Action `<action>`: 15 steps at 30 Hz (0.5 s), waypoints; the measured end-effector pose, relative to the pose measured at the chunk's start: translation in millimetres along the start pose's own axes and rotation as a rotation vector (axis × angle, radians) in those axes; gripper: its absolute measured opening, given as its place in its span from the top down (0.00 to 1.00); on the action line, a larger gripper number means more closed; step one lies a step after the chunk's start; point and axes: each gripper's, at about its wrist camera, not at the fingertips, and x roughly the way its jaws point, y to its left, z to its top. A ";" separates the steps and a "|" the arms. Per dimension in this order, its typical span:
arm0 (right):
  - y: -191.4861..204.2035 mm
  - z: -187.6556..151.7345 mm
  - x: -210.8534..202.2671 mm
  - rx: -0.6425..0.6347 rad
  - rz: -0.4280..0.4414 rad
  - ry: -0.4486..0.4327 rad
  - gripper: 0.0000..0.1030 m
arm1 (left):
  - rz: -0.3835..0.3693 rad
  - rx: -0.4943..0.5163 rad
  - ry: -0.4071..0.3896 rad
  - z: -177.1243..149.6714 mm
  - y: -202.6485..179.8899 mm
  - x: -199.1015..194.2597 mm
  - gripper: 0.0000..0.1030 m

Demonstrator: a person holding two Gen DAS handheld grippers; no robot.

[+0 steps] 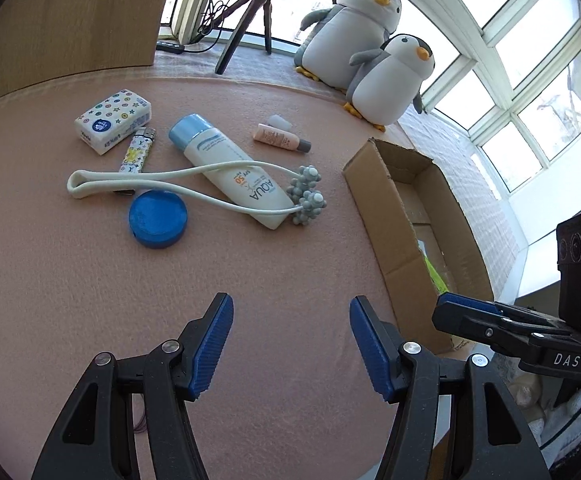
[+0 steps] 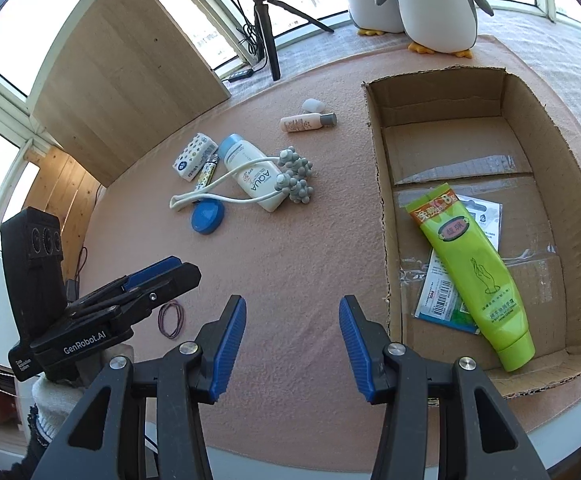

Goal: Organize objects
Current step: 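Move the left gripper to the white massage roller's handle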

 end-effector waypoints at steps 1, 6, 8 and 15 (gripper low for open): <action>0.7 -1.4 0.7 0.002 0.000 0.003 0.57 | 0.006 -0.006 -0.002 5.9 3.7 1.7 0.38; 0.3 -6.6 2.2 0.019 -0.008 0.007 0.57 | 0.021 -0.034 -0.003 35.7 13.2 16.6 0.37; -1.4 -8.4 1.9 0.028 -0.011 0.007 0.57 | 0.021 -0.048 -0.007 49.6 16.7 21.8 0.38; -11.2 -15.4 1.3 0.061 -0.025 0.013 0.57 | 0.043 -0.078 -0.016 93.9 27.0 44.5 0.38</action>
